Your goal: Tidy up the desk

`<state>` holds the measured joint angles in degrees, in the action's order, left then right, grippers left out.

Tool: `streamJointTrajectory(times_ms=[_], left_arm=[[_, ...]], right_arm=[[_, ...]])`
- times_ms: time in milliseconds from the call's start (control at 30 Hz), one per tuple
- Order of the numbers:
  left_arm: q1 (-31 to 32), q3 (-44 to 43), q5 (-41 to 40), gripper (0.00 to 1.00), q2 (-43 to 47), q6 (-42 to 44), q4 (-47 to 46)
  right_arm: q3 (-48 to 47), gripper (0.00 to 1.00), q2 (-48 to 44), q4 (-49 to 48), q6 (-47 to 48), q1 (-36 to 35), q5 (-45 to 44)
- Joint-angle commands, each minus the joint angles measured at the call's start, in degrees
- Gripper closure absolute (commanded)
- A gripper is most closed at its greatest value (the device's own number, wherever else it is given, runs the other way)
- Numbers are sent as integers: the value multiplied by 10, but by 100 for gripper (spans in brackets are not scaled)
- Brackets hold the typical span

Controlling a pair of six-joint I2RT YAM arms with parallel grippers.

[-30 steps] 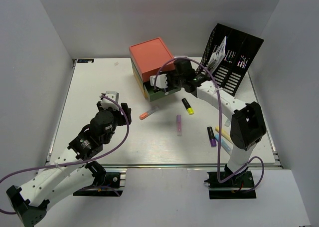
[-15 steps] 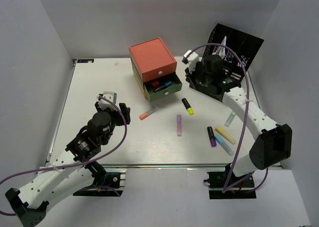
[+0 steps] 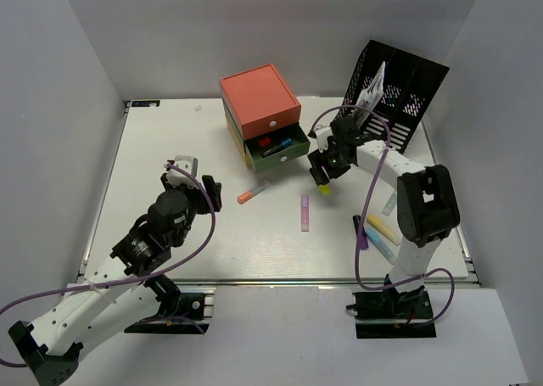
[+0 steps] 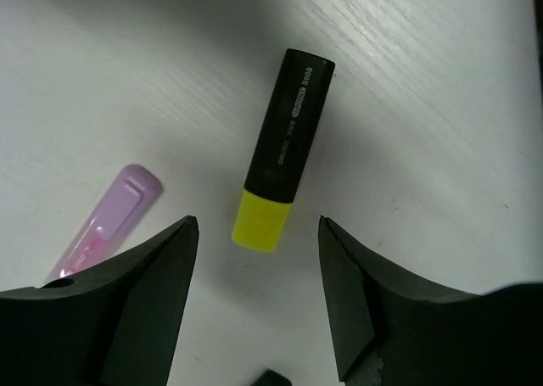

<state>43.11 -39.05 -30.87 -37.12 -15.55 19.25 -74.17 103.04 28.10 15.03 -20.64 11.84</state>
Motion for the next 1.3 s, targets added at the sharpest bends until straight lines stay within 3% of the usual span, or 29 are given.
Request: streamJointTrajectory(times_ms=[0,767,933,1167,1267], left_arm=[[0,1,4,21,3,-3,-3],[0,1,4,21,4,-3,-4],[0,1,1,21,3,-3,-3],[0,1,4,21,6,-3,-4],[0,1,5,21,7,-3,-4]], right_arm=[[-30,36,31,-16,-3,-2,-32],[49,44,66,-104,-15,-11,-82],[55,60,58,-96,-1,-7,-74],[85,100,-27,-73,67,-3,-85],[60,100,-80,-10,127,-1,-65]])
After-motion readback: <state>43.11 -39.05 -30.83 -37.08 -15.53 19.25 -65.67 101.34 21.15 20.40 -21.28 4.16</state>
